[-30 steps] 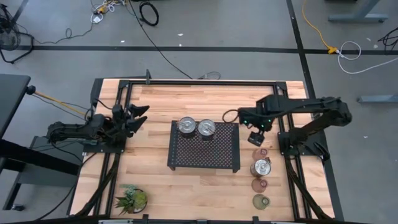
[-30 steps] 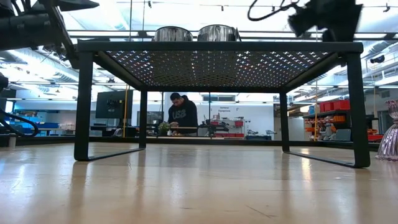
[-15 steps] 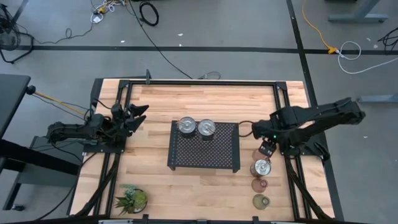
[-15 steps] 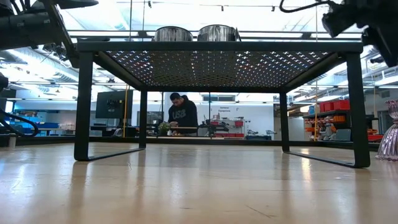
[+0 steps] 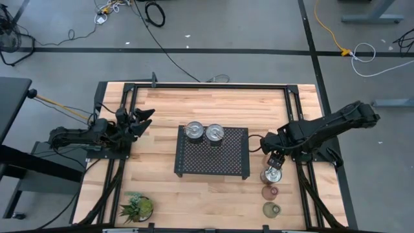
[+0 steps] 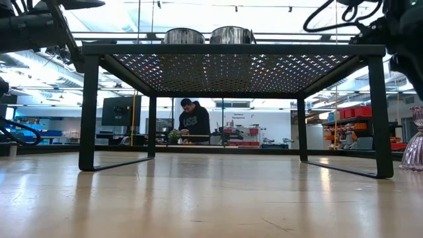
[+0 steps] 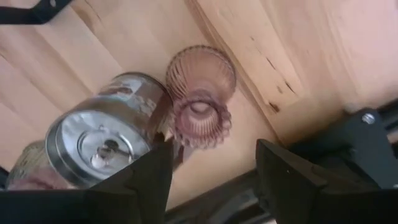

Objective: Pick & Place candle stick holders
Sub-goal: Put the top pink glass candle holder on the shelf

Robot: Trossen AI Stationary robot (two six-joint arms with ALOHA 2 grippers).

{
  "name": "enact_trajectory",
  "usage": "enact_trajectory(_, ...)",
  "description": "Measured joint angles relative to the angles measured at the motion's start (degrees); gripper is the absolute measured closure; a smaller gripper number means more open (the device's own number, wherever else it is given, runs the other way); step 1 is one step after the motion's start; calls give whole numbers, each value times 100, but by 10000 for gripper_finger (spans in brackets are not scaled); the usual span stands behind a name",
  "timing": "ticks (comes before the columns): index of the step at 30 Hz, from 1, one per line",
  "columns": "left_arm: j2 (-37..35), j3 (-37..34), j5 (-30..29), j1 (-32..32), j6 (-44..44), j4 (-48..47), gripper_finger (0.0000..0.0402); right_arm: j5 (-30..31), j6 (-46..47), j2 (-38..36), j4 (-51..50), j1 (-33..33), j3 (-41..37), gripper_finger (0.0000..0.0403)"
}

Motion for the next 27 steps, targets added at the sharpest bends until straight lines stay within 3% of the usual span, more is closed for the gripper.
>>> enact_trajectory(15, 4, 0, -3, 0, 22, 0, 16, 89, 238, 4, 873, -2, -867, 187)
enact_trajectory(19, 4, 0, -110, 0, 26, 0, 16, -64, 267, 4, 879, -7, -871, 241)
enact_trajectory(24, 4, 0, -195, 2, 158, -2, 16, -245, 129, -3, 889, -10, -864, 376)
enact_trajectory(27, 4, 2, -262, 2, 209, -2, 16, -330, 94, -9, 904, -42, -851, 380)
